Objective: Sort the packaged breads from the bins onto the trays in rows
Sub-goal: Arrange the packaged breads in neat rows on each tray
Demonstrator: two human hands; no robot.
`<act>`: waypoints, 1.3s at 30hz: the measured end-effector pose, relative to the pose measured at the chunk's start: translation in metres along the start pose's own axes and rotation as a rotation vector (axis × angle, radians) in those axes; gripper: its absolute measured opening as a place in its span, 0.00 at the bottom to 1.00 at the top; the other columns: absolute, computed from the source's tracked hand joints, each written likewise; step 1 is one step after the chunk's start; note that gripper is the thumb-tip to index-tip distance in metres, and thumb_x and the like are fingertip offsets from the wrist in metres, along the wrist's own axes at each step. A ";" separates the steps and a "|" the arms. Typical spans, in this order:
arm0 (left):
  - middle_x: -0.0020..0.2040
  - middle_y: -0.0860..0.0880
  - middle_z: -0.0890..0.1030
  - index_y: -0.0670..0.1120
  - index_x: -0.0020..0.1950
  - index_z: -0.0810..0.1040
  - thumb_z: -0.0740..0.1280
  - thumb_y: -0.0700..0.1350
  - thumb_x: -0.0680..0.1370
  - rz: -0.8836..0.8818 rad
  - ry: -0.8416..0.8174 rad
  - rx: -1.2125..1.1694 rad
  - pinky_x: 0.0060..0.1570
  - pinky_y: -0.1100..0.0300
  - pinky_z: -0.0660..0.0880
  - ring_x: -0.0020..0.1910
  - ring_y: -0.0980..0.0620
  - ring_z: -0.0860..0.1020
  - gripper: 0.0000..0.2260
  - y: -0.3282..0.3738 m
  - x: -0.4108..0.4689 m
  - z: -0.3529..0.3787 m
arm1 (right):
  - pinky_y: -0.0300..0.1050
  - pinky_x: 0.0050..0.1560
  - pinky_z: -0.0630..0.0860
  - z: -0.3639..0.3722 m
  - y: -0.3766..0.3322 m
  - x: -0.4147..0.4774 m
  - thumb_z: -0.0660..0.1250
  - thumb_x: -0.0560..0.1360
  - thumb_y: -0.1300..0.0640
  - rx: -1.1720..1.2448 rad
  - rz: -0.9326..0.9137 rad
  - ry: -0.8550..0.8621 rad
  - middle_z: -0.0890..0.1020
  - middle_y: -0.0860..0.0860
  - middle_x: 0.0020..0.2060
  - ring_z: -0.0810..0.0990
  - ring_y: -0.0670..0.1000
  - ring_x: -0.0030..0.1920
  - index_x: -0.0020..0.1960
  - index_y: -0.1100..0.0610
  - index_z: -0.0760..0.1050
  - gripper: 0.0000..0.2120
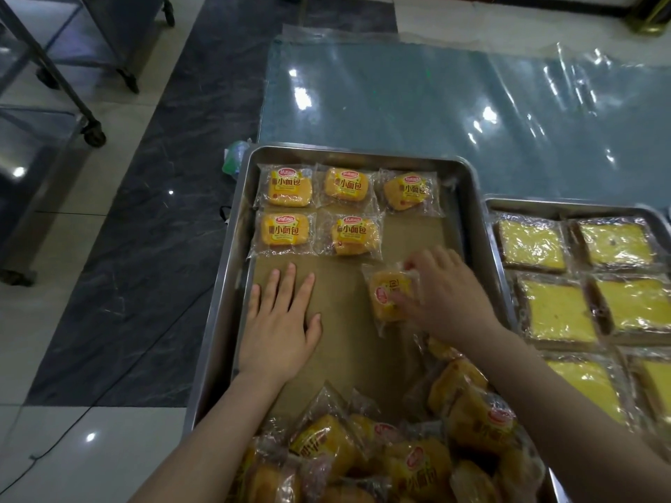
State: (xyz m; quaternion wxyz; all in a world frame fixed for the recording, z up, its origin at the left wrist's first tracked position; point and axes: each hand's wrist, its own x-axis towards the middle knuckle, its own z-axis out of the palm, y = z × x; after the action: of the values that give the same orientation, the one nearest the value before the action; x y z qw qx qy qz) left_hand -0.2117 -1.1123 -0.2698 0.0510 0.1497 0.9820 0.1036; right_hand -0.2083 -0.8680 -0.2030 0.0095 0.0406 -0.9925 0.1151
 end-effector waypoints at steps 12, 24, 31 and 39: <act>0.77 0.48 0.45 0.54 0.76 0.45 0.46 0.58 0.79 0.002 0.006 -0.006 0.72 0.49 0.40 0.75 0.49 0.41 0.27 -0.001 0.000 0.000 | 0.53 0.71 0.40 0.031 -0.003 -0.008 0.48 0.73 0.31 -0.085 -0.127 -0.386 0.37 0.47 0.77 0.39 0.53 0.76 0.75 0.43 0.35 0.38; 0.77 0.48 0.45 0.54 0.76 0.45 0.46 0.58 0.79 -0.006 0.003 0.007 0.72 0.50 0.39 0.75 0.49 0.41 0.27 0.000 0.000 -0.003 | 0.54 0.73 0.50 0.023 0.029 0.031 0.50 0.78 0.36 0.048 0.363 0.049 0.56 0.54 0.76 0.49 0.56 0.76 0.74 0.54 0.58 0.31; 0.77 0.48 0.47 0.53 0.76 0.47 0.47 0.57 0.79 0.003 0.015 -0.009 0.72 0.50 0.40 0.75 0.48 0.43 0.27 0.000 0.000 -0.002 | 0.60 0.71 0.41 0.040 0.029 0.018 0.45 0.80 0.39 -0.121 0.164 -0.223 0.40 0.53 0.77 0.36 0.62 0.75 0.74 0.36 0.37 0.26; 0.77 0.48 0.47 0.53 0.76 0.48 0.48 0.57 0.79 0.001 0.018 -0.004 0.72 0.50 0.40 0.75 0.49 0.43 0.27 -0.001 0.001 -0.001 | 0.61 0.65 0.31 0.049 0.037 0.060 0.46 0.80 0.39 -0.125 0.241 -0.195 0.32 0.52 0.75 0.29 0.62 0.72 0.73 0.35 0.37 0.26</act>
State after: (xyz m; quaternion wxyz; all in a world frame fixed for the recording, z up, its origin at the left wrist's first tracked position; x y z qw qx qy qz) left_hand -0.2126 -1.1129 -0.2693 0.0426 0.1490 0.9821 0.1069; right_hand -0.2721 -0.8483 -0.2576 -0.0983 -0.0684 -0.9916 0.0492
